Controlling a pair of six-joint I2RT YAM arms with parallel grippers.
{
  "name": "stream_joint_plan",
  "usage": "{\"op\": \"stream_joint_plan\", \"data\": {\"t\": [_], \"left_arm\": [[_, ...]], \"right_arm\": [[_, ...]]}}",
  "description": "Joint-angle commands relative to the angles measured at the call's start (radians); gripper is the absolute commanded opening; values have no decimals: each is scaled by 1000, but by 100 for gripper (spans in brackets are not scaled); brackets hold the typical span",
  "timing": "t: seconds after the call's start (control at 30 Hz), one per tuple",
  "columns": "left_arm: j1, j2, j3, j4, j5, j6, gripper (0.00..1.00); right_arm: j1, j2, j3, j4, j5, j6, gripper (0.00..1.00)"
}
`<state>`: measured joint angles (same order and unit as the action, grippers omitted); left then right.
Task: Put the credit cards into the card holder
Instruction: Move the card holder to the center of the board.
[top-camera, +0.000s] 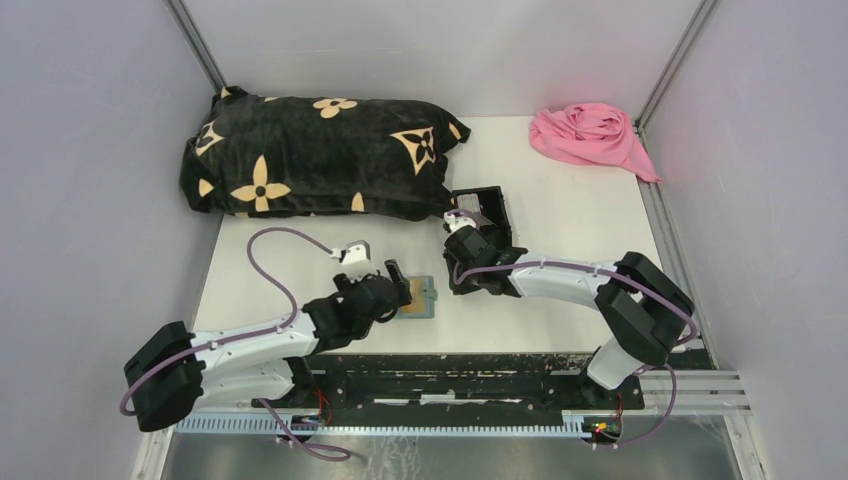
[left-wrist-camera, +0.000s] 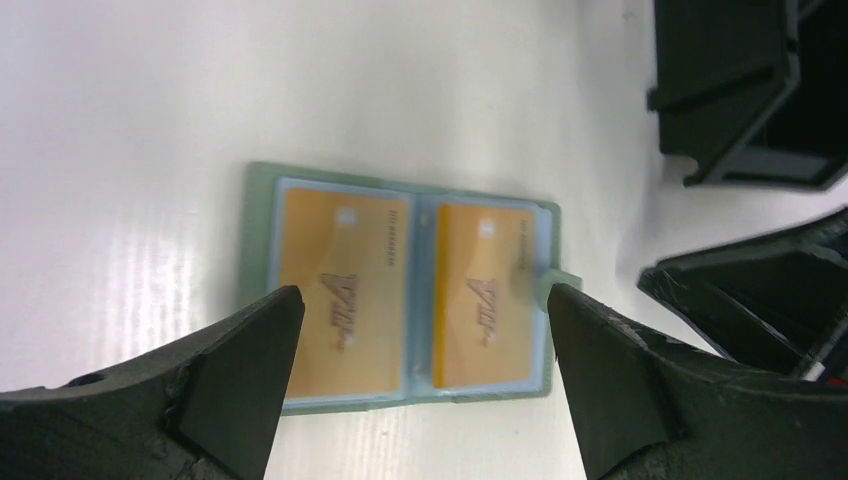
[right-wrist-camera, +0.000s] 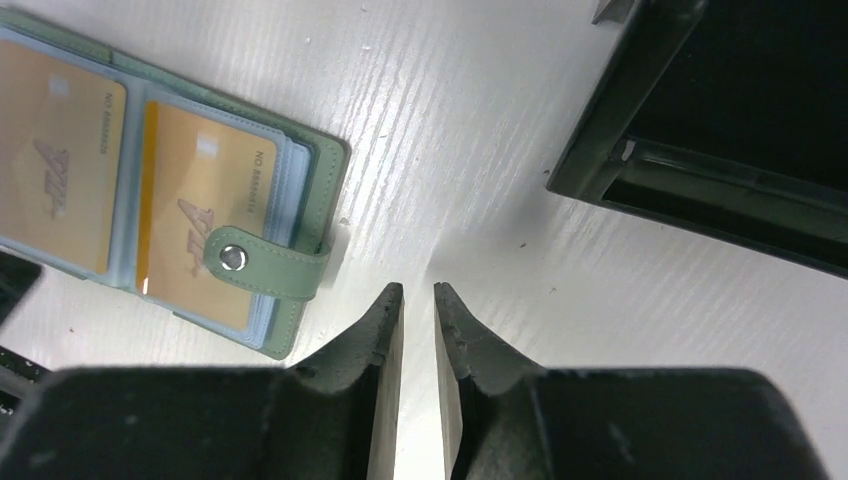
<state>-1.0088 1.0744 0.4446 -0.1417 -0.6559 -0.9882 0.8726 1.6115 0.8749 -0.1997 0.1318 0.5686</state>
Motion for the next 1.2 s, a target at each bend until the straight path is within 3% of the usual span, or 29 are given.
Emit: {"op": "stream_joint_plan", "data": {"t": [0.0,0.3,0.83,1.17], "left_arm": [[23,-74,-44,-90,-150,-120,99],[52,-71,-124,-129,-170,-237,92],[61,-187,-197,-257,-247,-415,67],[61,-63,-139,-268,-233,-400,56]], "right_arm": [[12,-46,11,25,-4,11,24],[29,-30,19,25,5,23,25],[50,29,32,39,3,36,23],[77,54,43,46,3,50,20]]}}
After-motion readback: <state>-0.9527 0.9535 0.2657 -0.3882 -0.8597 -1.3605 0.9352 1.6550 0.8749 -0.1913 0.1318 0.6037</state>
